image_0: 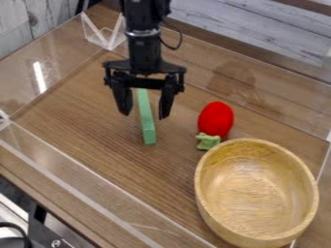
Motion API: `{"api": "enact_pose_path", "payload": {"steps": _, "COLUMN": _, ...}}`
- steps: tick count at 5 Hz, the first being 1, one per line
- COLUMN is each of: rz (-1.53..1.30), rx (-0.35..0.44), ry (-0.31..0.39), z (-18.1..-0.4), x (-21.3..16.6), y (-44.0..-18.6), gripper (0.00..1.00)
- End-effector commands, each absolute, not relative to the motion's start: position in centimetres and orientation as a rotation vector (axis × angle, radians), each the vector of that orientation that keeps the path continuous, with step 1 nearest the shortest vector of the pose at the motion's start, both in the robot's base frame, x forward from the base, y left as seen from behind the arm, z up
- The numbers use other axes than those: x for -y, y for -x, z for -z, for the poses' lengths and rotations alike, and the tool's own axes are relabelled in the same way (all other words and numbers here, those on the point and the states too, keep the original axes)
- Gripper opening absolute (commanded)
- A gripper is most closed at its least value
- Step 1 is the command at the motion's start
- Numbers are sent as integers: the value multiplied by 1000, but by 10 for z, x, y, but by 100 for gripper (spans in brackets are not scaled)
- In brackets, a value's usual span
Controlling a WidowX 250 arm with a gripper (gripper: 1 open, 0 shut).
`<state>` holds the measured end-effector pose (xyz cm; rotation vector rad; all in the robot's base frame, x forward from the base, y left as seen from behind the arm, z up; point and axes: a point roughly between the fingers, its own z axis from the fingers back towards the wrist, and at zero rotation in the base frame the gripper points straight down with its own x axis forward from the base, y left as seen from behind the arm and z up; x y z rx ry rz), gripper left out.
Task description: Put the green block in the brown bowl
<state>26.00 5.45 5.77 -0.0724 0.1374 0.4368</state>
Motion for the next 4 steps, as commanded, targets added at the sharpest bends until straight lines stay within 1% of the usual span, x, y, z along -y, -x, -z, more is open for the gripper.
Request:
{"api": "enact_pose_path", "payload": {"steps": 1, "rz": -470, "rx": -105, "ry": 68, "z": -57, "x": -59, "y": -267, "gripper": 100}}
{"api": "enact_pose_path", "payload": {"steps": 3, "rz": -493, "rx": -111, "ry": 66, "z": -45, "x": -61, "y": -273, "gripper": 100}}
{"api": "enact_pose_path", "payload": {"steps": 4, "rz": -499, "rx": -111, "ry": 69, "z": -43, "x": -62, "y": -276, "gripper": 0}}
